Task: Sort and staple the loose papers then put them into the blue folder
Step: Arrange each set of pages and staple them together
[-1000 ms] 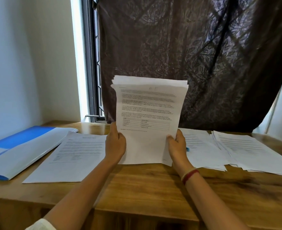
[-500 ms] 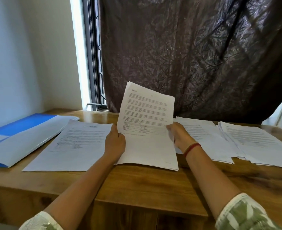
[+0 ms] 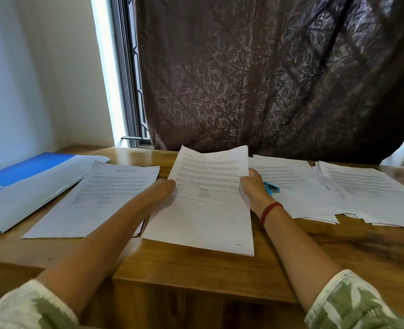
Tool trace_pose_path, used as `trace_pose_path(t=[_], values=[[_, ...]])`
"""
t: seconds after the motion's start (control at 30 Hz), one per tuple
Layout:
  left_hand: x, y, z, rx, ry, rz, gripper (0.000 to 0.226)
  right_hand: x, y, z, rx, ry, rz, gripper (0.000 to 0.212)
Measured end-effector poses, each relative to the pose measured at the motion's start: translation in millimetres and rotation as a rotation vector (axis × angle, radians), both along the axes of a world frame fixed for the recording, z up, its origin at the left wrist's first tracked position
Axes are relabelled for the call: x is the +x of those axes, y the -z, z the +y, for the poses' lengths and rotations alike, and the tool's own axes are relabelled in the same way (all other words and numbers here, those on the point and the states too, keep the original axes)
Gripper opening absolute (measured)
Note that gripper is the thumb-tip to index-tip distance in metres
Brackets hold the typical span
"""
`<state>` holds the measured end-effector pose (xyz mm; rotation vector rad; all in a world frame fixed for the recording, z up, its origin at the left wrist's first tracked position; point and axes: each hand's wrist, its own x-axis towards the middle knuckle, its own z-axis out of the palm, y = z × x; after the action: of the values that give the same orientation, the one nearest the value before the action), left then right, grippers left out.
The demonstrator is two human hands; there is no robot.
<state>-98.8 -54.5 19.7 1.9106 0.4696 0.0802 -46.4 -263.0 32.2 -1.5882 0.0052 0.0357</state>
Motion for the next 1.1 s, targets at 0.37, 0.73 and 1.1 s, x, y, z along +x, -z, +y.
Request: trace_pose_path(t=[0.37, 0.73, 1.1], values=[[22.4, 2.4, -8.0, 0.074, -0.217, -0.088, 0.041, 16.4, 9.0, 4.7, -0.219, 0.004, 0.174, 0.013], [31.2, 15.7, 2.3, 0.218, -0.074, -0.075, 0.025, 18.7, 16.8, 6.5, -0.352, -0.004, 0.071, 0.047], [31.3, 18.1, 3.6, 0.363, 0.005, -0.087, 0.019, 13.5, 19.5, 4.7, -0.313, 0.018, -0.054, 0.050]])
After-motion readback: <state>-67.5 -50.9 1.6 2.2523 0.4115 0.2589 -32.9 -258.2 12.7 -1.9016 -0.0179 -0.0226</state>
